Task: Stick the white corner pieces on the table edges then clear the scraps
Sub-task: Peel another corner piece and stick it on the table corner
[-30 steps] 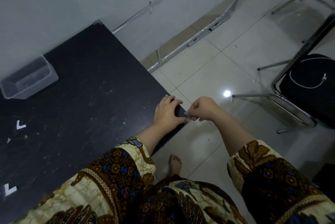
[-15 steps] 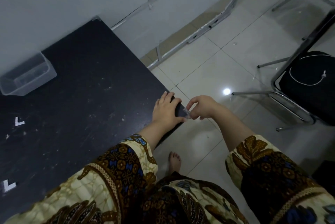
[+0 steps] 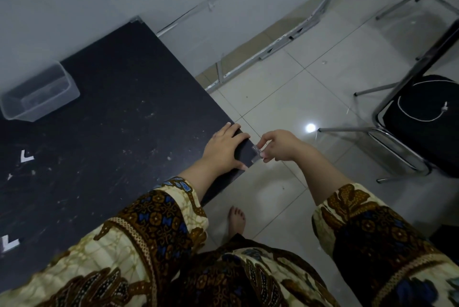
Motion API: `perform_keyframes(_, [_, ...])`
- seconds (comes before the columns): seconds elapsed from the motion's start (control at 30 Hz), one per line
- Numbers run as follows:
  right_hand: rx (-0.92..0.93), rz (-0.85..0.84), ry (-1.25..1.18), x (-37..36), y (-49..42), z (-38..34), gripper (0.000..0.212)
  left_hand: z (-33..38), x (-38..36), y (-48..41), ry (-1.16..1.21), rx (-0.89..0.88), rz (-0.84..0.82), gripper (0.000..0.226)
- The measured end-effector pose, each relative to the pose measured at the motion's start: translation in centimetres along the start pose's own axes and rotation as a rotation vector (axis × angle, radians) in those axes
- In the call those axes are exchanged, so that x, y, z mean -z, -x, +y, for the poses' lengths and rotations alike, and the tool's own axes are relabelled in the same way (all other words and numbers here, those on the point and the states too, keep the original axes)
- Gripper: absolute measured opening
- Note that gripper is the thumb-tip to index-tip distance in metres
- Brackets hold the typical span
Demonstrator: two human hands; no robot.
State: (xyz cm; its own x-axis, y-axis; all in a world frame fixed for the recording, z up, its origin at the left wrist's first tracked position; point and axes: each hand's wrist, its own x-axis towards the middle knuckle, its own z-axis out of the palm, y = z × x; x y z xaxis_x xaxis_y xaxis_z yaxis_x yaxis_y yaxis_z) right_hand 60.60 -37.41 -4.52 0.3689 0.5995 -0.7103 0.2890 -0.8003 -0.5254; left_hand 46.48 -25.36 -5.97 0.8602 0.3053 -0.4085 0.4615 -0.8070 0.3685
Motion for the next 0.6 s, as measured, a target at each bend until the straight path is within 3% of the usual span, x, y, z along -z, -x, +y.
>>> perform_keyframes(0.13, [0.007,0.033,0.076,-0.7,-0.2,-0.3,0.014,0.0,0.0,0.1,-0.014,0.002,0.001,0.092])
perform_keyframes(0.23, [-0.036,-0.036,0.066,-0.3,0.0,-0.8,0.006,0.1,0.1,0.1,-0.011,0.005,0.001,0.092])
perform_keyframes(0.3, [-0.044,-0.052,0.089,-0.3,-0.1,-1.2,0.027,0.0,0.2,0.1,-0.001,-0.003,-0.004,0.092])
perform_keyframes(0.47, [-0.064,0.182,0.199,-1.9,-0.5,-0.9,0.033,-0.5,0.2,0.3,0.029,-0.015,-0.023,0.093])
perform_keyframes(0.6, [-0.129,0.015,0.180,-0.5,0.0,-1.9,0.045,-0.4,0.3,0.2,0.037,-0.022,-0.038,0.093])
